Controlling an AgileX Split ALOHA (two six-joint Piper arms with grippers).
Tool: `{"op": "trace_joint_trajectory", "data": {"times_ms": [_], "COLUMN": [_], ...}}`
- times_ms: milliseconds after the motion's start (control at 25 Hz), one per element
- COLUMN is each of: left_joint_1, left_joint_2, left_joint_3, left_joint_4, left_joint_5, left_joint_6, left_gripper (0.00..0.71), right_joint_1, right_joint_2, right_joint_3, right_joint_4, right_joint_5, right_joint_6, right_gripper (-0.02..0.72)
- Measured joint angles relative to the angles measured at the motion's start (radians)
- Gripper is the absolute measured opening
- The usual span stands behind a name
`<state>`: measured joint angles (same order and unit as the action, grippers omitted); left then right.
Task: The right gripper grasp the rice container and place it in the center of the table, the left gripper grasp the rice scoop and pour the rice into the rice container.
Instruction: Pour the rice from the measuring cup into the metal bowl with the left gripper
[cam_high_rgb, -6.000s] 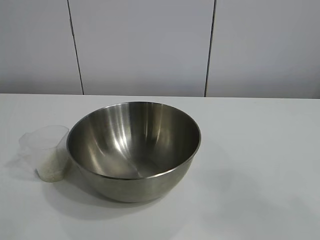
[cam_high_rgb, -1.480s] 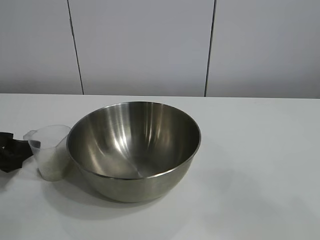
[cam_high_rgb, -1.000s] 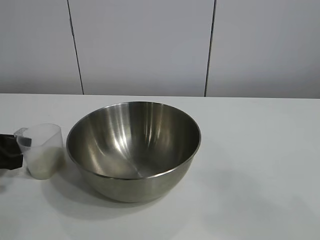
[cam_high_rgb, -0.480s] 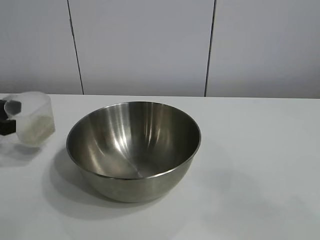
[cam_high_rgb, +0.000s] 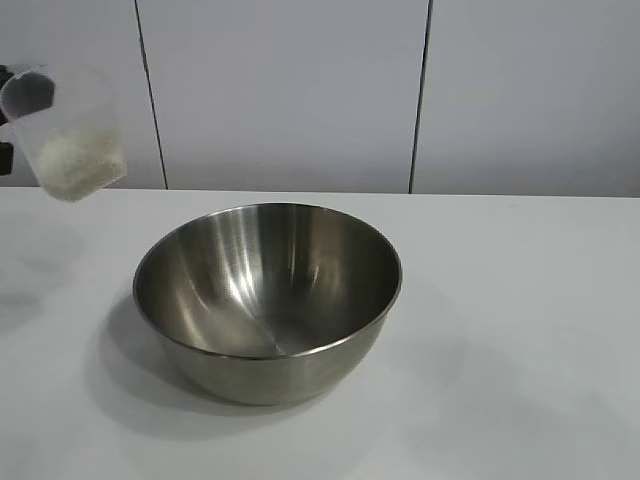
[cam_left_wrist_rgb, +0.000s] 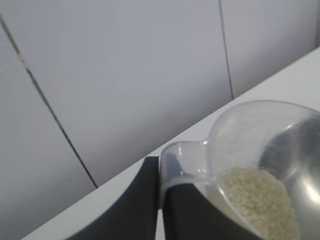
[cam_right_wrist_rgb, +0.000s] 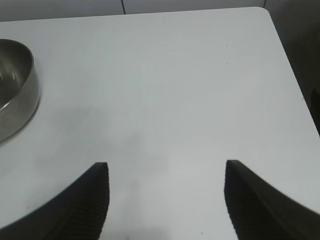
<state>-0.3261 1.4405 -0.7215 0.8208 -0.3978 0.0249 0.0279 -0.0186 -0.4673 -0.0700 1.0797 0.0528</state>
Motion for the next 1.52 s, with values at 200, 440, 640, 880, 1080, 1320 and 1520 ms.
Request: {"op": "trace_joint_trajectory", "data": {"times_ms": [200, 440, 640, 880, 1080, 1320, 1520], "left_joint_1": [-0.202, -0.293, -0.294, -0.294, -0.296, -0.336, -0.417], "left_joint_2": [0.0, 0.0, 0.0, 0.0, 0.0, 0.001, 0.062], "left_joint_3": [-0.085, -0.107, -0.131, -0.177, -0.198, -0.209, -0.246], "left_joint_4": [-0.083, -0.155, -0.155, -0.154, -0.154, -0.071, 0.032], "left_joint_5": [0.267, 0.398, 0.465, 0.475, 0.508, 0.534, 0.598], "left_joint_6": [0.352, 0.629, 0.721, 0.782, 0.845, 0.905, 0.907], "left_gripper": [0.006, 0.006, 0.006, 0.006, 0.006, 0.006, 0.006], "right_joint_1": [0.0, 0.0, 0.0, 0.0, 0.0, 0.0, 0.0], "right_joint_2": [0.0, 0.0, 0.0, 0.0, 0.0, 0.0, 0.0], "right_joint_3": [0.0, 0.0, 0.0, 0.0, 0.0, 0.0, 0.0], "right_joint_4": [0.0, 0.0, 0.0, 0.0, 0.0, 0.0, 0.0], "right_joint_5": [0.0, 0.0, 0.0, 0.0, 0.001, 0.001, 0.001], "right_joint_6": [0.0, 0.0, 0.0, 0.0, 0.0, 0.0, 0.0], "right_gripper": [0.452, 0.452, 0.452, 0.452, 0.452, 0.452, 0.452]}}
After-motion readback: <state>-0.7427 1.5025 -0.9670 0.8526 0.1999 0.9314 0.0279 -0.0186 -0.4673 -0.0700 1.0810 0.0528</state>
